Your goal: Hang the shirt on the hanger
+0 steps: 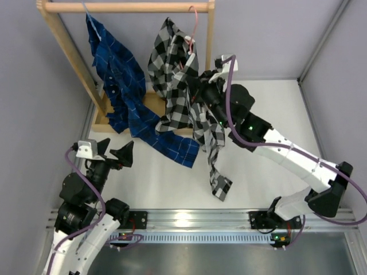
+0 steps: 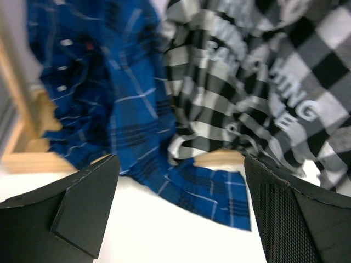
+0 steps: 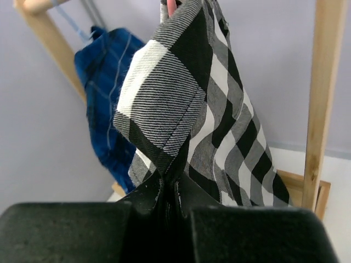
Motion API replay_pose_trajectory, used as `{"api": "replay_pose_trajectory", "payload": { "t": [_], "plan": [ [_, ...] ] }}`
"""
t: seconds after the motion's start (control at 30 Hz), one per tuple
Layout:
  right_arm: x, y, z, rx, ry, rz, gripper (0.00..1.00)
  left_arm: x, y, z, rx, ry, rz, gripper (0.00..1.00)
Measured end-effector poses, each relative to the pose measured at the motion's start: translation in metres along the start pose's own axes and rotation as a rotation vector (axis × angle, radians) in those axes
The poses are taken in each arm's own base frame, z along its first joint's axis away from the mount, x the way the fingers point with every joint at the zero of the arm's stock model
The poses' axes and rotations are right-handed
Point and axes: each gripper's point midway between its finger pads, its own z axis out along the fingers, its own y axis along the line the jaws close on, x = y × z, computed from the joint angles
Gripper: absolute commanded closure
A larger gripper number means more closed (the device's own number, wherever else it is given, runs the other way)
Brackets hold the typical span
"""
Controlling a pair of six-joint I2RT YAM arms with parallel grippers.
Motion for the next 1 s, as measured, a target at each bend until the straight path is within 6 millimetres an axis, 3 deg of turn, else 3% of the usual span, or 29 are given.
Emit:
{"api": "replay_pose_trajectory", "payload": {
  "t": [0.17,0.43,0.7,0.97,1.0],
  "plan": [
    [-0.006,-0.008,0.025,0.125,-0.028,0.088,1.00,-0.003,0.025,-0.001,-0.142,-0.020,-0.016,0.02],
    [-0.010,0.003,0.075,0.193,-0.033,0.097,1.00,-0.004,0.033,-0.002,-0.190,-0.030,-0.028,0.02],
    [0.006,-0.003,0.110,0.210,0.001,0.088,1.00,-0.005,0.040,-0.003,-0.237,-0.036,-0.042,0.02],
    [0.061,-0.016,0.114,0.218,0.085,0.099,1.00,0.008,0.078,-0.006,-0.462,0.002,-0.051,0.02],
    [0.064,-0.017,0.115,0.213,0.083,0.104,0.83,0.008,0.083,-0.008,-0.489,0.002,-0.053,0.02]
  ]
}}
